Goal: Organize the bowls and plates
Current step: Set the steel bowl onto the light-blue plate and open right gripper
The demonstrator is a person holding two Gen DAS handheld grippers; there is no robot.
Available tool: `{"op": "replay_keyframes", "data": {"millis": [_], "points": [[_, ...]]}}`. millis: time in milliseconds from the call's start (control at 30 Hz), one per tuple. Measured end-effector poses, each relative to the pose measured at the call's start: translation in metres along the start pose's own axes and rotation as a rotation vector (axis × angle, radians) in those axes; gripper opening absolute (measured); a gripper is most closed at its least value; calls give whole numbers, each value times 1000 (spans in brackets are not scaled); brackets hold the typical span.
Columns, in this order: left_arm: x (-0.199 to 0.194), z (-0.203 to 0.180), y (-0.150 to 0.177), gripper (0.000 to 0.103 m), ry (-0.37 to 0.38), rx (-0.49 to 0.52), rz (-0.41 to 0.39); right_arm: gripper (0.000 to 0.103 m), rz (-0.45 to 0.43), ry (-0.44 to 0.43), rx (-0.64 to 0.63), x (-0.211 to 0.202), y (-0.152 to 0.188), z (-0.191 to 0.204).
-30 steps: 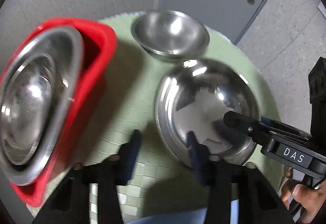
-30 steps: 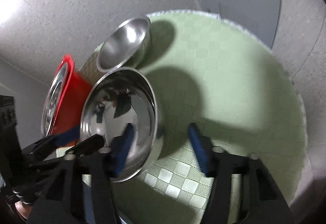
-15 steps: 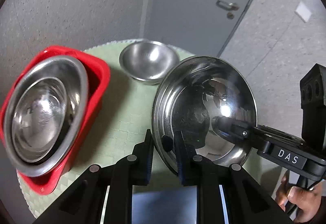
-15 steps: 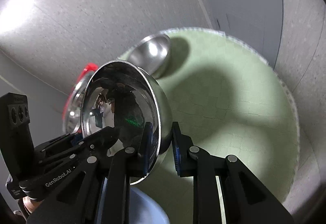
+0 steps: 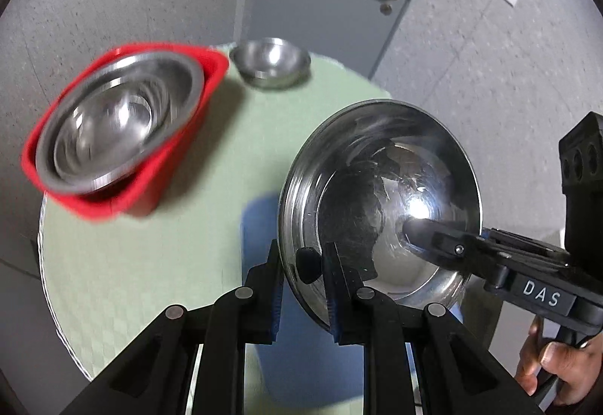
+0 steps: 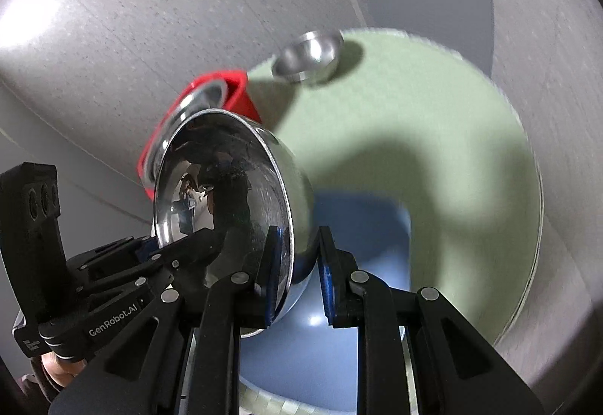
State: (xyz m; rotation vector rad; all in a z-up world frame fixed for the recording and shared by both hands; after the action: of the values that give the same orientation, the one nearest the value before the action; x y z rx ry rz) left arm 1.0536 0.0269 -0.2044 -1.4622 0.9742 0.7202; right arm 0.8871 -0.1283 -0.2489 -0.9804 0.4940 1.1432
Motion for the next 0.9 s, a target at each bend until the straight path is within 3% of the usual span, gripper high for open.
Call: {"op": "replay_keyframes", "data": {"millis": [367,567,633,700,800,900], "points": [[45,-11,12,18,12,87,131,19,50,115,69,15,37,-24],[56,-15,8,25,24,98,144,22,59,152,68,21,39,-26],[54,-14,7,35,39,96,140,24,49,155,76,19,39,-27],[52,-15,4,55,65,86,130,30,37,144,82,14,38,-26],[40,-12,-1,73,58,85,80,44,10,139,68,5,34,-21],[28,-6,-10,76,79,54,47,47,-22,122,63,-8,26,-17]]}}
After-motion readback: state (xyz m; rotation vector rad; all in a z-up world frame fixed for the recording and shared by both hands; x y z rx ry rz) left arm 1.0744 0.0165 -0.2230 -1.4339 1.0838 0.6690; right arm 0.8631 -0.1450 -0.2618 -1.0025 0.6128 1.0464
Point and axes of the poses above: each gripper's, at about its wrist camera, not at the fingertips, and x roughly the way its jaws point, z to its left, y to its underside, the point moved 4 cm from there along x, roughly the way its jaws point, and after that the axes turned 6 degrees about -y, right-handed, at the moved point
